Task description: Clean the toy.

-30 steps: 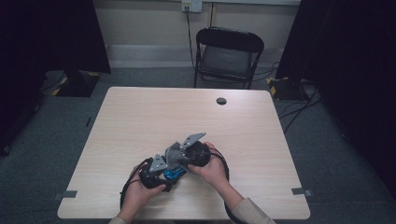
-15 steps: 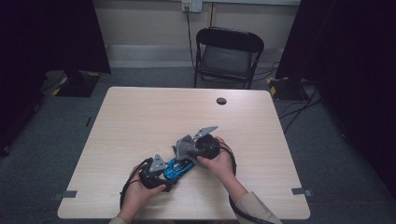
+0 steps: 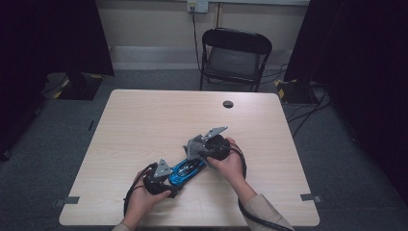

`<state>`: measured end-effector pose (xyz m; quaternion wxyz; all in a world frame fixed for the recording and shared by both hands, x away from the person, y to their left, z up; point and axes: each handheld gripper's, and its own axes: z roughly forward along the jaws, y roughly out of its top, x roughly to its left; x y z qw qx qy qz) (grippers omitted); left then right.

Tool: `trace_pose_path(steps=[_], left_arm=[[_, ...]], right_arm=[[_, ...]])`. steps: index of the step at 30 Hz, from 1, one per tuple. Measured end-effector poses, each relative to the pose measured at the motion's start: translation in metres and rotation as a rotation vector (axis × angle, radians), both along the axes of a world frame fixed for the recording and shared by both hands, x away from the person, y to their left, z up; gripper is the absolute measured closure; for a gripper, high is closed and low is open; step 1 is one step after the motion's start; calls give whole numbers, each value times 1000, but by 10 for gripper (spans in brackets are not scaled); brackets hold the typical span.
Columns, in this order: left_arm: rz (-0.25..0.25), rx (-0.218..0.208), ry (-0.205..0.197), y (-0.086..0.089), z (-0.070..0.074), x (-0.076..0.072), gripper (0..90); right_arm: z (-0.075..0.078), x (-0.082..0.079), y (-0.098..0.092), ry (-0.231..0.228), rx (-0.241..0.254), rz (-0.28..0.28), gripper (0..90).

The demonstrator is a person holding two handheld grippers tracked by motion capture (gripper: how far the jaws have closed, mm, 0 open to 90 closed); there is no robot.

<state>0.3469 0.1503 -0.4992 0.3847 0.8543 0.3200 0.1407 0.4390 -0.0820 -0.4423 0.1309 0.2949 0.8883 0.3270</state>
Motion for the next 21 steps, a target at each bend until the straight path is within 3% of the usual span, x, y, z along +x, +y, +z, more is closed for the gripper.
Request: trace_pose_path(steps=[2,7,15,21], left_arm=[[0,0,0,0,0,0,232],[0,0,1,0,0,0,232],[0,1,1,0,0,0,232],[1,1,1,0,0,0,232]], right_arm=[[2,0,1,-4,5,-2,694],[10,-8,21,-6,40,68,693],[8,-22,50,26,73,154,692],[4,-29,64,39,61,190,691]])
